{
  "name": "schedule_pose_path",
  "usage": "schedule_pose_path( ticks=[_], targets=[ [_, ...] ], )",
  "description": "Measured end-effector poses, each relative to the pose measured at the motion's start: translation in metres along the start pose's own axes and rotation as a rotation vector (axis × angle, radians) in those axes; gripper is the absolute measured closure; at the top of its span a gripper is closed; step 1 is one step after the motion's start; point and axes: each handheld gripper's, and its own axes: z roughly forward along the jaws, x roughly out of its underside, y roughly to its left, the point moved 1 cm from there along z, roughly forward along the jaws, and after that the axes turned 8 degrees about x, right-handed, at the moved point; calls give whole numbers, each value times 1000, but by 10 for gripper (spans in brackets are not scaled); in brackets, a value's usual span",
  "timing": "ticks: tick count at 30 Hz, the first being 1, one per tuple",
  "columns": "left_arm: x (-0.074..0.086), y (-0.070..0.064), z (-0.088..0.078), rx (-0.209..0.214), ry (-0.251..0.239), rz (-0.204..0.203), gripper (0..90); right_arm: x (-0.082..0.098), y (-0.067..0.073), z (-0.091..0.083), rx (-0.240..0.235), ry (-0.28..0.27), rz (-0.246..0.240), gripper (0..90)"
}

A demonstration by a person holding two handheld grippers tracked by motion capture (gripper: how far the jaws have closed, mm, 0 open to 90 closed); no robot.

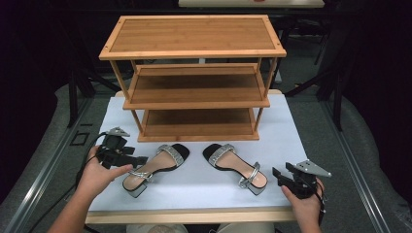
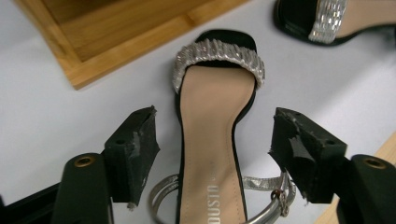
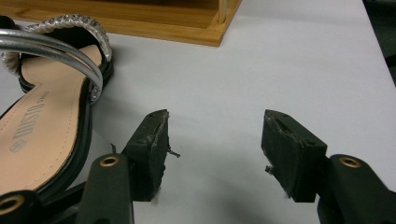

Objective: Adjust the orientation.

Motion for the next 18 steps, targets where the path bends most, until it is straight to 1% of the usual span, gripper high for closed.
schedule_pose_path(
  ticks=[2,3,5,6,7,8,9,10,11,12,13,14,15,16,18],
  targets=[
    [-4,0,7,-3,55,2,307,0,0,0,-3,1,-2,409],
    [-5,1,11,-2,79,-5,308,0,0,0,-4,2,-3,409],
    [-7,2,18,-8,144,-20,309,0,1,0,-8,5,-2,409],
    [-9,2,25,-16,207,-25,310,0,1,0,-8,6,-4,409],
    [-10,2,30,-23,250,-29,312,1,1,0,-9,6,-4,409],
    [-10,2,30,-23,250,-29,315,1,1,0,-9,6,-4,409],
    [-11,2,32,-26,284,-22,315,1,1,1,-14,10,0,409],
    [-12,2,36,-24,313,-40,322,1,1,1,-9,17,-4,409],
    [-14,2,40,-34,349,-49,326,1,2,1,-14,19,-3,408],
    [-14,2,40,-34,349,-49,327,1,2,1,-14,19,-3,408],
    [-15,3,43,-40,375,-55,327,1,2,1,-14,19,-3,408],
    [-16,4,44,-39,386,-65,334,1,2,1,-13,18,-3,407],
    [-18,6,46,-44,406,-66,336,1,2,1,-11,20,-4,408],
    [-19,6,48,-42,417,-81,338,1,2,1,-11,20,-3,407],
    [-21,7,52,-41,442,-78,340,1,2,1,-13,18,0,407]
  ],
)
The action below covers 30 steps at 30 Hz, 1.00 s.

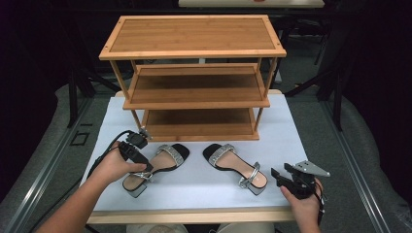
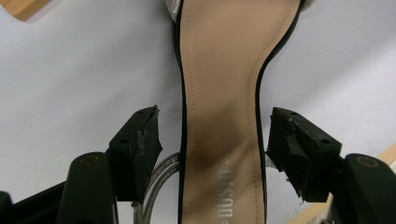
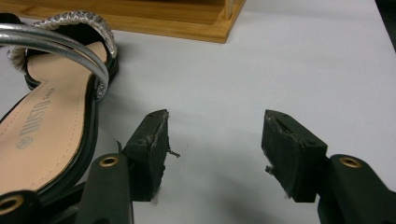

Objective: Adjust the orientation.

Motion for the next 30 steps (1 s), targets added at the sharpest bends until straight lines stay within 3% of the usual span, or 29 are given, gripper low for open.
schedule_pose_path(
  ticks=[8,23,28,30],
  targets=[
    [-8,-2,12,11,116,8,353,1,-1,1,-8,3,2,407],
    [-14,3,31,40,214,-12,405,2,0,3,-20,8,0,407],
    [-16,2,34,18,228,-12,413,2,1,3,-25,6,-5,407],
    [-17,3,34,30,230,-25,417,2,1,4,-26,7,-5,407]
  ],
)
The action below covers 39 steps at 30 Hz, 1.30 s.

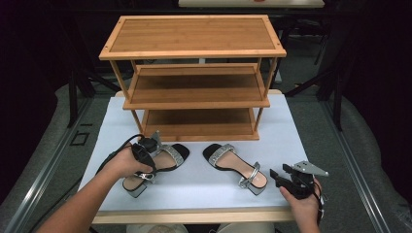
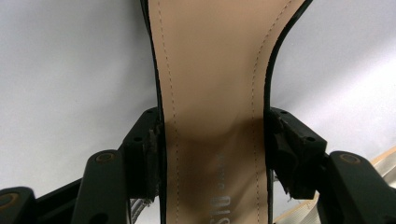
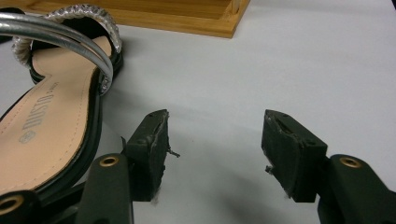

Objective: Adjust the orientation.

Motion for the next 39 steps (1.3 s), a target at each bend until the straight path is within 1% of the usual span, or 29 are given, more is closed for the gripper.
schedule_pose_path(
  ticks=[2,3,4,6,10,13,14,15,16,17,18,22,25,26,28,29,30,31,32,34,35,38,39],
  targets=[
    [0,1,0,8,4,-9,423,0,0,0,1,9,2,407],
    [-1,0,0,-1,5,-14,424,0,0,0,2,10,2,407],
    [-2,0,0,4,15,-15,425,0,0,0,1,9,1,407],
    [-3,-1,-1,-6,23,-19,427,0,-1,0,-2,0,1,407],
    [-2,-1,-3,-12,7,-5,429,1,-2,0,-1,3,8,407],
    [-1,-1,-5,-7,-7,-8,430,1,-2,1,-3,3,9,408],
    [-1,-1,-5,2,-13,-13,430,1,-1,1,-2,-3,12,407],
    [-1,-2,-6,0,-17,-10,430,1,-1,1,-3,-3,13,408],
    [-1,-2,-7,-9,-14,1,430,1,-1,1,-3,-4,14,408],
    [-1,-2,-8,-6,-15,5,430,1,-1,1,-3,-4,13,408],
    [-1,-2,-9,-5,-17,-5,430,1,-1,1,-3,2,12,407],
    [1,-2,-16,-1,-30,-3,431,1,-1,1,-3,-3,12,408],
    [3,-2,-22,-26,-47,3,431,1,-1,1,-6,-1,13,408],
    [4,-2,-25,-34,-49,4,431,1,-1,0,-3,14,12,408],
    [6,-1,-33,-30,-68,-7,431,1,-1,1,-3,13,11,408],
    [6,0,-37,-27,-75,-7,431,1,-1,1,-1,12,10,408],
    [7,1,-44,-30,-90,-9,432,1,0,2,-3,12,10,408],
    [7,1,-44,-30,-90,-9,431,1,0,2,-3,12,10,408],
    [7,3,-49,-24,-107,-23,431,1,0,2,-4,11,9,408],
    [6,5,-53,-20,-129,-36,432,1,0,2,-6,4,12,408],
    [5,5,-54,-18,-137,-43,431,1,0,2,-8,-2,16,408],
    [-3,6,-53,-37,-177,-40,431,1,0,2,-6,-3,16,408],
    [-7,7,-51,-44,-182,-47,431,1,0,2,-5,8,11,408]
  ],
)
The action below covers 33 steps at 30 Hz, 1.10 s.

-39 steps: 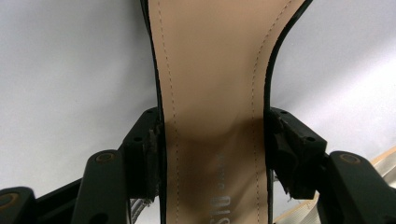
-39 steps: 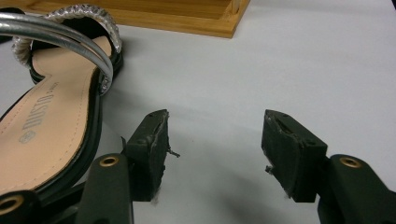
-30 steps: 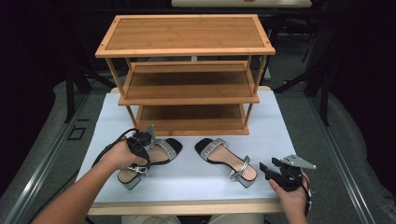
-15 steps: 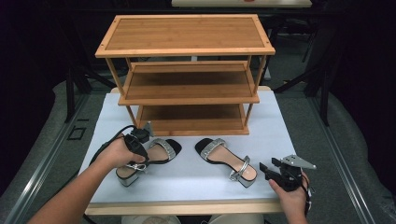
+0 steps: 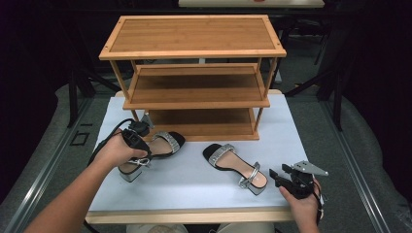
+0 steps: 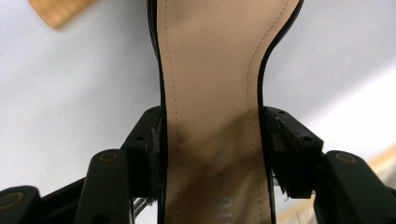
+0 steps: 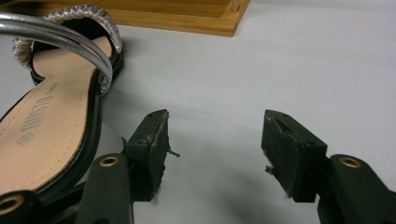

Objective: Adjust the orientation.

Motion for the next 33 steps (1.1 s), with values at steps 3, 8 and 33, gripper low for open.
schedule_pose_path(
  ticks=[3,8,33],
  targets=[
    [-11,1,8,17,-25,-30,431,0,0,1,-1,3,-2,408],
    [-29,0,22,29,-47,-90,431,1,0,2,-6,-1,2,408],
    [-4,0,-11,51,-225,-36,355,2,0,3,-31,-3,13,408]
  ],
)
